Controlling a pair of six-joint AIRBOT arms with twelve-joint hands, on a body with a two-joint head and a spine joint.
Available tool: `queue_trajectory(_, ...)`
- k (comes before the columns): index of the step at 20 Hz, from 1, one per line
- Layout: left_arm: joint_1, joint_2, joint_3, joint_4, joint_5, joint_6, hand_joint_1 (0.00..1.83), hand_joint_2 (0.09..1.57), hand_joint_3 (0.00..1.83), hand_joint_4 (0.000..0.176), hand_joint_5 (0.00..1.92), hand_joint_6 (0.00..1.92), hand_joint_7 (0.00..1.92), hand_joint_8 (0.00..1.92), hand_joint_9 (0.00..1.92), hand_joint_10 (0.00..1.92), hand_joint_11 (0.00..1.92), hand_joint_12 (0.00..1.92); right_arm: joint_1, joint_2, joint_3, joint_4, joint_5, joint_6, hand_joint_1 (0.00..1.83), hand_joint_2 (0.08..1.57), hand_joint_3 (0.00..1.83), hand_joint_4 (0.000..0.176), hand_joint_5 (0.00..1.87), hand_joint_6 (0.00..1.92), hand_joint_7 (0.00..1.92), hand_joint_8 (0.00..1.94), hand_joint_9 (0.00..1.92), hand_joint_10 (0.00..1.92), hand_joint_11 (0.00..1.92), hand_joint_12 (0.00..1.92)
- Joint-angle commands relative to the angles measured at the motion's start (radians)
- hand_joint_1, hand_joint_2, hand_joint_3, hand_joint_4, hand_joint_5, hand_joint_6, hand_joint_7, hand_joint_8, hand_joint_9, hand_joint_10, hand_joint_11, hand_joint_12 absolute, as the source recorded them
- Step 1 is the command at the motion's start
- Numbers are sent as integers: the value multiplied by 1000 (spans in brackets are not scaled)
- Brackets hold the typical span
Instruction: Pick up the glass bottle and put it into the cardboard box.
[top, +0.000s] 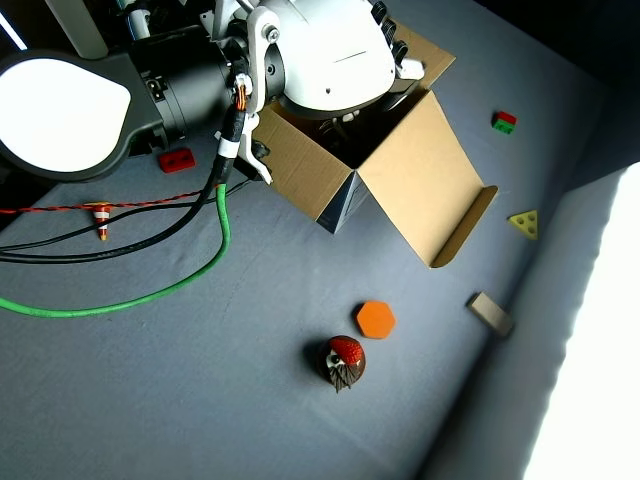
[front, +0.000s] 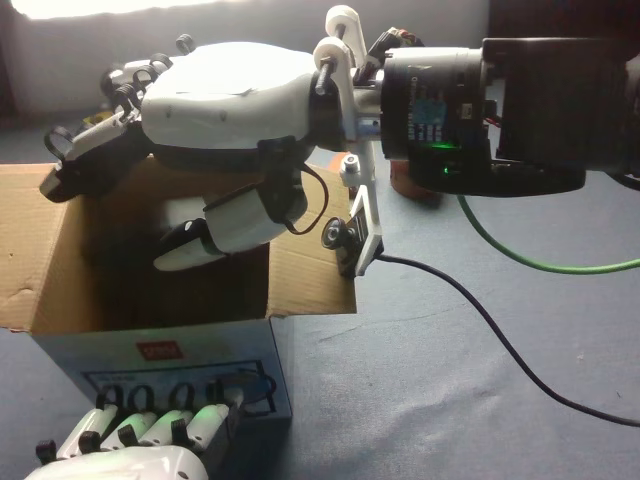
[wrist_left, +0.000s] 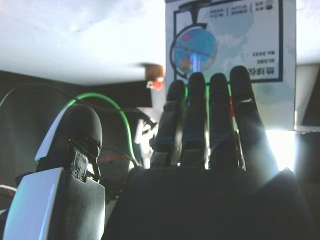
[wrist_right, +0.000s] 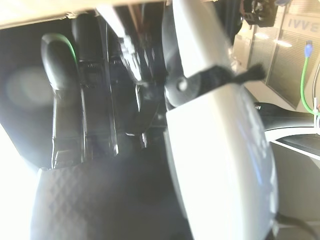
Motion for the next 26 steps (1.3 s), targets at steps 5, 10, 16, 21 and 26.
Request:
queue_trajectory(5,2,-7,5,89,-54,-10,71,1260,0,0,166,3,238,0,188,4,0,780,8,35,-17,-2,86,18,915,972,0,0,233,9,347,2,245,196,0,1009)
queue_trajectory(10,7,-8,2,89,-54,-10,84,1261,0,0,175,5,244,2,195,6,0,793,27,116,-61,-22,82,78,927,971,0,0,204,3,297,6,233,152,0,876)
queue_trajectory(16,-5,-8,-24,9,-100,-30,113,1251,0,0,198,8,253,2,210,9,0,831,60,397,-338,33,-202,104,936,970,0,0,224,8,323,6,274,144,0,978)
queue_trajectory(21,-107,-6,-74,-128,-176,5,117,1250,0,0,204,12,259,6,200,18,0,776,144,594,-537,36,-541,227,936,970,0,0,221,4,321,6,279,113,0,915)
queue_trajectory(26,-340,-15,-84,-254,-207,159,109,1251,1,0,211,5,261,0,203,10,0,829,143,704,-664,93,-788,216,775,1002,13,0,227,4,336,7,284,100,0,965)
